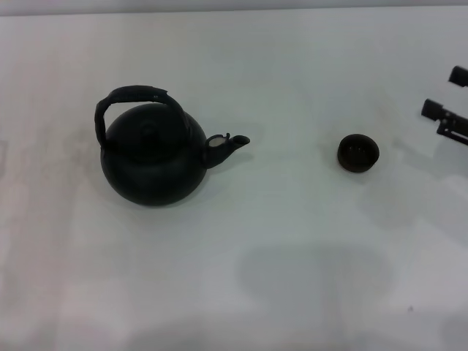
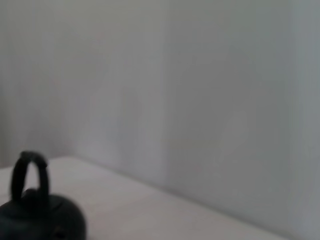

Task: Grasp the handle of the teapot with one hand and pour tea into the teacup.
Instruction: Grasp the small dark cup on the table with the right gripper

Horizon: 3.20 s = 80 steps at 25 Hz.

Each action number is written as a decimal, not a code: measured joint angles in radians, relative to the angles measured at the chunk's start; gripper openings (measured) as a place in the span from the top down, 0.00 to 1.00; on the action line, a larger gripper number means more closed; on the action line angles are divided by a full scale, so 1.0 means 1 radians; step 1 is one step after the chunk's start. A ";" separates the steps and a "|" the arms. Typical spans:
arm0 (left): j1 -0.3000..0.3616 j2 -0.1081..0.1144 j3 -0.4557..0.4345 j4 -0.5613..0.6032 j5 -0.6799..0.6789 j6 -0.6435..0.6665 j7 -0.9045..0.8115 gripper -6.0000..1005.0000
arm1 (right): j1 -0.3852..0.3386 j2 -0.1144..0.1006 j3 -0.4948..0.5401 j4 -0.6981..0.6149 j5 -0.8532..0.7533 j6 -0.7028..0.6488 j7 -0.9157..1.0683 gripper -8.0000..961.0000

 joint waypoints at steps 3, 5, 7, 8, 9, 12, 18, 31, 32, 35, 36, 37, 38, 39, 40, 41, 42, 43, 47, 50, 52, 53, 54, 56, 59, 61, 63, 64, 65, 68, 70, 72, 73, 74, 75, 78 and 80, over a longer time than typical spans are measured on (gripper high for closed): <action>-0.003 0.000 0.000 0.000 0.001 0.000 0.000 0.32 | 0.005 -0.001 0.000 0.065 -0.080 -0.010 0.074 0.19; -0.003 0.000 0.000 0.000 0.002 0.000 0.000 0.32 | 0.005 0.003 0.000 0.114 -0.127 -0.018 0.112 0.19; -0.003 0.000 0.000 0.000 0.003 0.001 0.000 0.32 | 0.004 0.010 0.000 0.154 -0.173 -0.022 0.144 0.19; -0.002 0.000 0.000 0.000 0.003 0.001 0.000 0.32 | 0.004 0.014 0.000 0.176 -0.198 -0.025 0.162 0.19; -0.002 0.000 0.000 0.000 0.003 0.001 0.000 0.32 | 0.005 0.018 0.000 0.193 -0.220 -0.029 0.175 0.19; 0.001 0.000 0.000 0.000 0.003 0.002 0.000 0.32 | 0.006 0.039 0.000 0.267 -0.308 -0.048 0.230 0.19; 0.002 0.001 0.000 0.000 0.002 0.002 0.000 0.32 | 0.007 0.102 -0.012 0.420 -0.493 -0.121 0.348 0.19; -0.001 0.003 0.000 0.000 0.002 -0.003 0.001 0.32 | 0.030 0.110 -0.198 0.504 -0.583 -0.273 0.474 0.19; -0.003 0.003 0.000 0.000 0.002 -0.004 0.001 0.32 | 0.031 0.110 -0.214 0.514 -0.597 -0.286 0.486 0.19; -0.004 0.004 -0.001 0.001 -0.002 -0.004 0.002 0.32 | 0.031 0.110 -0.280 0.549 -0.645 -0.342 0.529 0.19; -0.004 0.004 -0.001 0.002 -0.002 -0.004 0.003 0.32 | 0.031 0.110 -0.299 0.558 -0.660 -0.359 0.543 0.19; -0.005 0.004 -0.001 0.002 -0.003 -0.005 0.003 0.32 | 0.031 0.110 -0.317 0.567 -0.678 -0.376 0.560 0.19; -0.005 0.004 0.000 0.003 -0.002 -0.006 0.004 0.32 | 0.031 0.110 -0.329 0.574 -0.693 -0.388 0.573 0.19; -0.006 0.005 0.000 0.003 -0.002 -0.007 0.004 0.32 | 0.032 0.110 -0.338 0.582 -0.703 -0.397 0.584 0.19; -0.006 0.005 0.000 0.005 -0.002 -0.009 0.004 0.32 | 0.032 0.110 -0.342 0.586 -0.708 -0.400 0.589 0.19; -0.006 0.005 0.000 0.006 -0.002 -0.012 0.004 0.32 | 0.033 0.110 -0.344 0.593 -0.712 -0.402 0.596 0.19; -0.006 0.005 0.000 0.007 -0.002 -0.015 0.004 0.32 | 0.033 0.110 -0.342 0.595 -0.713 -0.402 0.599 0.19; -0.006 0.005 0.000 0.007 -0.001 -0.016 0.004 0.32 | 0.033 0.110 -0.342 0.595 -0.713 -0.402 0.599 0.19; -0.006 0.005 0.000 0.008 -0.001 -0.017 0.005 0.32 | 0.035 0.110 -0.337 0.603 -0.726 -0.399 0.620 0.19; -0.006 0.005 0.000 0.008 -0.001 -0.018 0.005 0.32 | 0.039 0.110 -0.337 0.615 -0.761 -0.396 0.653 0.19; -0.006 0.005 0.000 0.008 -0.001 -0.018 0.005 0.32 | 0.041 0.110 -0.341 0.620 -0.783 -0.396 0.670 0.19; -0.007 0.005 0.000 0.008 0.000 -0.018 0.005 0.32 | 0.043 0.110 -0.343 0.620 -0.789 -0.395 0.675 0.19; -0.008 0.005 0.000 0.008 0.000 -0.018 0.005 0.32 | 0.043 0.110 -0.344 0.621 -0.794 -0.394 0.678 0.19; -0.009 0.005 0.000 0.008 0.000 -0.018 0.005 0.32 | 0.044 0.110 -0.341 0.621 -0.796 -0.392 0.679 0.19; -0.009 0.005 0.000 0.006 0.001 -0.018 0.005 0.32 | 0.044 0.110 -0.337 0.621 -0.795 -0.388 0.679 0.19; -0.009 0.005 0.000 0.005 0.001 -0.018 0.005 0.32 | 0.044 0.110 -0.337 0.621 -0.796 -0.387 0.679 0.19; -0.009 0.005 0.000 0.004 0.001 -0.018 0.005 0.32 | 0.044 0.110 -0.337 0.619 -0.796 -0.387 0.679 0.19; -0.009 0.005 0.000 0.004 0.001 -0.018 0.005 0.32 | 0.043 0.110 -0.337 0.618 -0.797 -0.387 0.679 0.19; -0.009 0.005 0.000 0.003 0.001 -0.018 0.005 0.32 | 0.043 0.110 -0.338 0.617 -0.799 -0.387 0.679 0.19; -0.009 0.004 0.000 0.002 0.001 -0.018 0.005 0.32 | 0.043 0.110 -0.341 0.614 -0.811 -0.387 0.680 0.19; -0.009 0.003 0.000 0.001 0.001 -0.018 0.005 0.32 | 0.043 0.110 -0.343 0.612 -0.816 -0.388 0.681 0.19; -0.009 0.003 0.000 0.000 0.001 -0.018 0.005 0.32 | 0.043 0.110 -0.345 0.610 -0.818 -0.390 0.681 0.19; -0.009 0.003 0.000 0.000 0.000 -0.018 0.005 0.32 | 0.043 0.110 -0.345 0.609 -0.819 -0.392 0.681 0.19; -0.009 0.003 0.000 0.000 0.001 -0.018 0.005 0.32 | 0.043 0.110 -0.346 0.609 -0.820 -0.394 0.681 0.19; -0.009 0.003 0.000 0.000 0.000 -0.018 0.005 0.32 | 0.043 0.110 -0.346 0.609 -0.821 -0.395 0.681 0.19; -0.009 0.003 0.000 0.000 0.001 -0.017 0.005 0.32 | 0.043 0.110 -0.346 0.604 -0.822 -0.399 0.681 0.19; -0.009 0.003 0.000 0.000 0.000 -0.016 0.005 0.32 | 0.044 0.110 -0.347 0.598 -0.822 -0.405 0.679 0.19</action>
